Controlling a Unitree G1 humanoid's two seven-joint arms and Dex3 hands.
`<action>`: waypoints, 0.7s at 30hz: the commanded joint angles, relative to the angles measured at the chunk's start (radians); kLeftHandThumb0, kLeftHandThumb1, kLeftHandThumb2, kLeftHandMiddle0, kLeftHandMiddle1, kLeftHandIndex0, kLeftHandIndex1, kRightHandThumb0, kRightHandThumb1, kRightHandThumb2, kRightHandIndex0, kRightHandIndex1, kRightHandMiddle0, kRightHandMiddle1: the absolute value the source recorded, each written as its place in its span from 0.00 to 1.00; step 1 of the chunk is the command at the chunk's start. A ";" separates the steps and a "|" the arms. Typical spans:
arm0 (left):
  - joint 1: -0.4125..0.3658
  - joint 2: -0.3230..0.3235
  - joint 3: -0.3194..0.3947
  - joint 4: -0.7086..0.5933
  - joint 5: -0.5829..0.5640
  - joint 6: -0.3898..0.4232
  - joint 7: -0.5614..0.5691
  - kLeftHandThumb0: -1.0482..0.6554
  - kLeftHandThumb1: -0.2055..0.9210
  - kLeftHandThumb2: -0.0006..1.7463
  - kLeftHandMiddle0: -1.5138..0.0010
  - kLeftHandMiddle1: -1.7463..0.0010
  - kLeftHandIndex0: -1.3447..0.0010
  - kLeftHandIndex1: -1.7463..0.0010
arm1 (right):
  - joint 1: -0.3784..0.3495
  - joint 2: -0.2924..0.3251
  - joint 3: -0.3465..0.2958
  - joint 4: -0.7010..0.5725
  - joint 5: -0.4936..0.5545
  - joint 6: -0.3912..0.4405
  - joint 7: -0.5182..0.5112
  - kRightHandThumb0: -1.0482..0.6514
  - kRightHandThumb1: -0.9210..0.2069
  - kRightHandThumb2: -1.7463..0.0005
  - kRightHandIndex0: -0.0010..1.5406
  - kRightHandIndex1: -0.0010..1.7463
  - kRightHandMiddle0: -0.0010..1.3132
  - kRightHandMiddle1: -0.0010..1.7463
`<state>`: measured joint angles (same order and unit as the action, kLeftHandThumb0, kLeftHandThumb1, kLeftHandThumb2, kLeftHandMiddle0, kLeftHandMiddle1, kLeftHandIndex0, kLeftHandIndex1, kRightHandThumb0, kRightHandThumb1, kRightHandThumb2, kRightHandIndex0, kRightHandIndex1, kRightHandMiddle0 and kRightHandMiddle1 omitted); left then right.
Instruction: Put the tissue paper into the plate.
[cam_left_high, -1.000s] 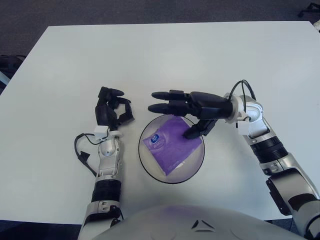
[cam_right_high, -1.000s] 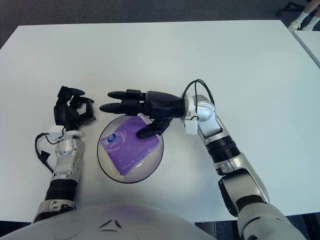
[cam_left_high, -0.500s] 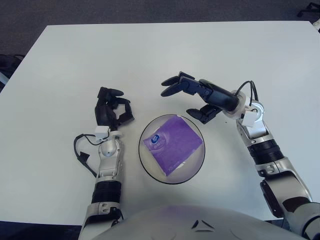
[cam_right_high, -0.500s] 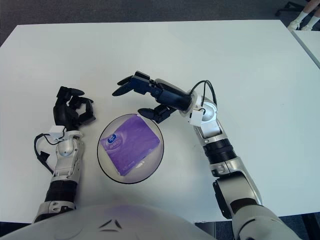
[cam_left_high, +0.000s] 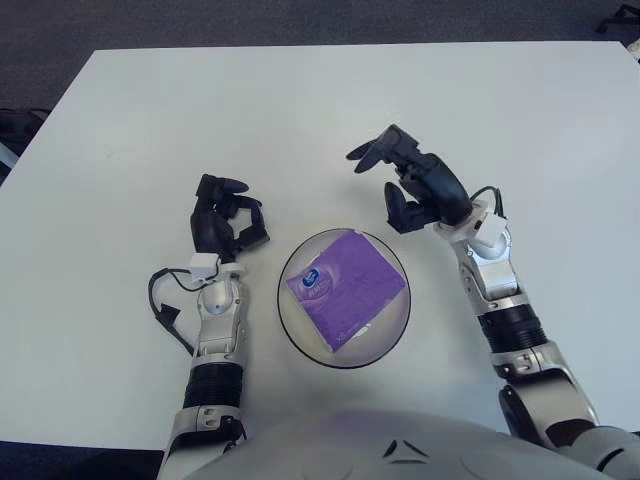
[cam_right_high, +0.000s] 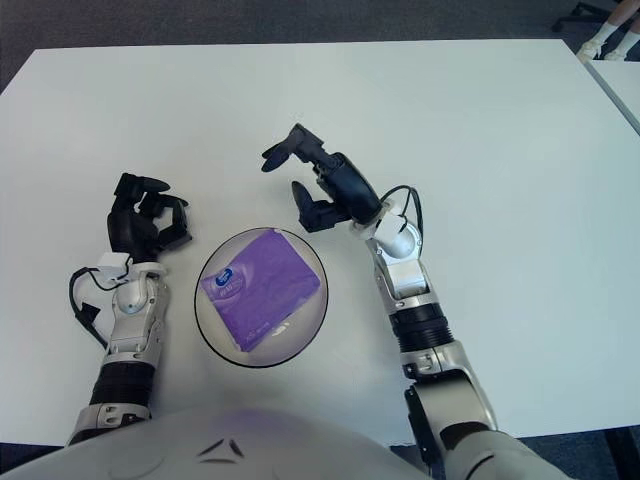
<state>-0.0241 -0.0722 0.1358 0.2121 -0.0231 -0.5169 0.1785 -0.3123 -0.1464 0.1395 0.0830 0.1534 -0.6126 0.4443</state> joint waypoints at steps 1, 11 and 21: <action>0.142 -0.023 -0.009 0.149 0.011 -0.016 -0.012 0.61 0.42 0.76 0.55 0.10 0.64 0.00 | 0.013 0.049 -0.034 0.039 0.012 -0.006 -0.056 0.39 0.14 0.22 0.22 0.75 0.21 0.94; 0.133 -0.020 -0.005 0.161 0.001 -0.018 -0.020 0.61 0.41 0.77 0.55 0.07 0.66 0.00 | 0.048 0.122 -0.094 0.110 -0.029 0.001 -0.189 0.37 0.09 0.28 0.34 0.77 0.31 0.99; 0.131 -0.021 -0.001 0.157 -0.012 -0.014 -0.031 0.61 0.41 0.78 0.55 0.07 0.65 0.00 | 0.073 0.186 -0.128 0.143 -0.049 0.079 -0.319 0.38 0.26 0.43 0.40 0.78 0.30 1.00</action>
<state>-0.0258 -0.0689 0.1372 0.2208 -0.0317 -0.5311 0.1596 -0.2589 0.0087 0.0319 0.1998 0.1245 -0.5598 0.1793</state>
